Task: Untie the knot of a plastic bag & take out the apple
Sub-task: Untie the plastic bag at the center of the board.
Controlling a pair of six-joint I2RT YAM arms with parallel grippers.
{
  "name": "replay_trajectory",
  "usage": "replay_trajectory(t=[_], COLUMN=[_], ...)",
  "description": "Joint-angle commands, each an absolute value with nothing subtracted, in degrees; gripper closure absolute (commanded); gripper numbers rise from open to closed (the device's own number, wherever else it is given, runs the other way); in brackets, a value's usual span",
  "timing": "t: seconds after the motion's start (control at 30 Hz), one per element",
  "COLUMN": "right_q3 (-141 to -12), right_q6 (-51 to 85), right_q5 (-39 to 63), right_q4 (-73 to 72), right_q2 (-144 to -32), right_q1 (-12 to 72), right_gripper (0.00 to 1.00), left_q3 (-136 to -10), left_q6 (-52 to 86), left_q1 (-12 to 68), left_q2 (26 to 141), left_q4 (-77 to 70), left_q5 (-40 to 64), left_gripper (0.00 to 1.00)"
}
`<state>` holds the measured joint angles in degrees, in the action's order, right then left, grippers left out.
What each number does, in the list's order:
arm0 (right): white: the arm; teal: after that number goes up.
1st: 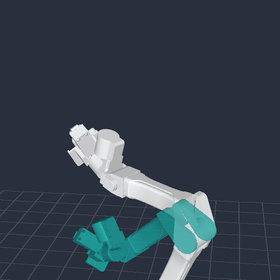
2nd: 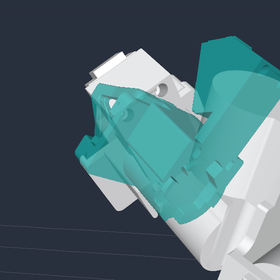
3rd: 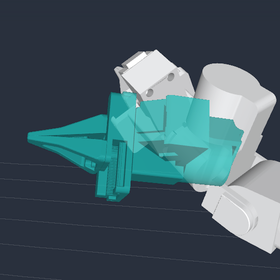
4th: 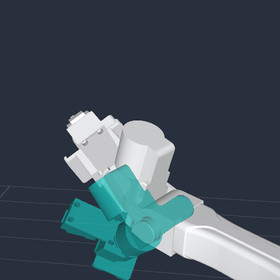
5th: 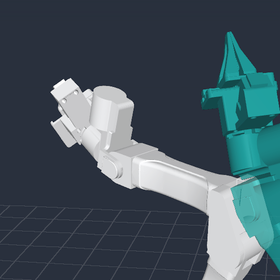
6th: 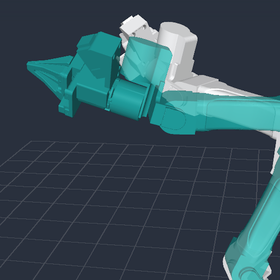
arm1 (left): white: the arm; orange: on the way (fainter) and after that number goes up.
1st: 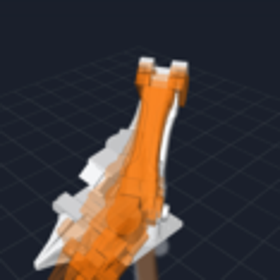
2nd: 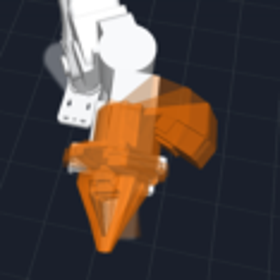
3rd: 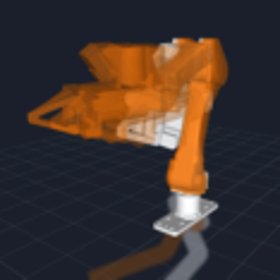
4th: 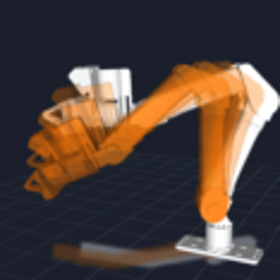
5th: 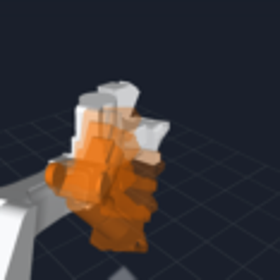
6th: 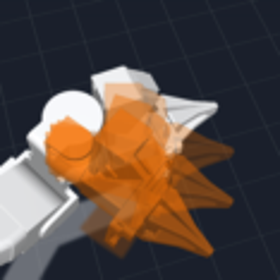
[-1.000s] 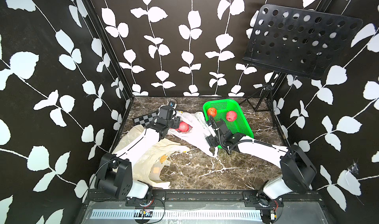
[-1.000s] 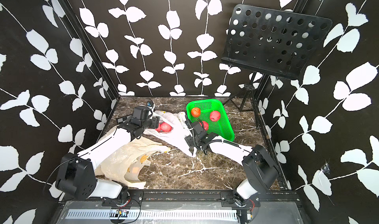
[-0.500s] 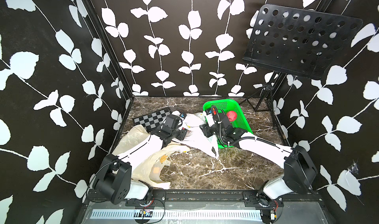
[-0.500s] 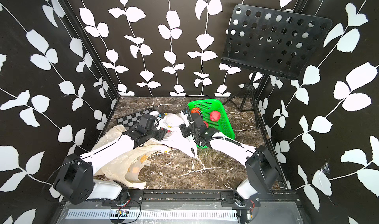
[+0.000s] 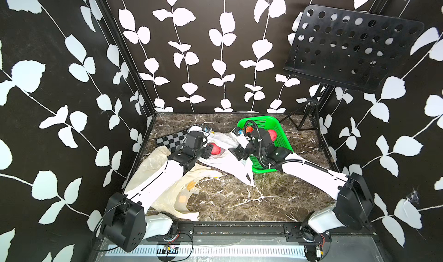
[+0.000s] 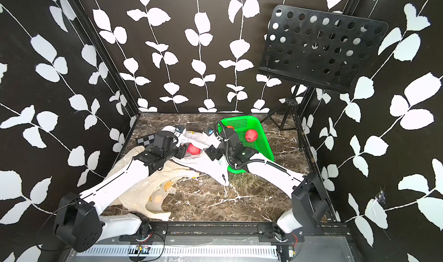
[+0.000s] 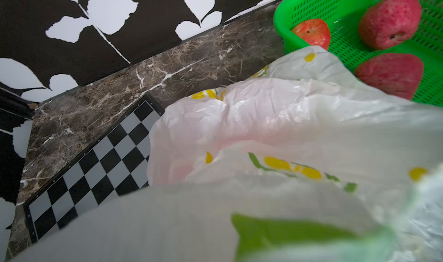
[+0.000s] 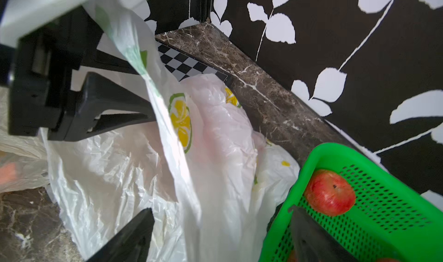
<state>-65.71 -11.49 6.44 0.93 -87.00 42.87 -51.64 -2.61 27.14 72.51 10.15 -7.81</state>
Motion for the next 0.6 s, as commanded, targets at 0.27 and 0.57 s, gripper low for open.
replay_trajectory(t=[0.27,0.57], right_q3=[-72.53,-68.47], right_q6=[-14.70,-10.85], right_q5=[12.79,15.80], right_q4=[-0.44,-2.72], right_q2=[-95.47,-92.84], right_q1=[43.59,45.16], right_gripper=[0.24,0.19], left_q3=[-54.08,-57.13], left_q6=[1.49,0.35], left_q1=[26.37,26.14], left_q2=[69.22,71.41], left_q4=[12.90,15.48], left_q5=[-5.90,-8.79], left_gripper=[0.37,0.38])
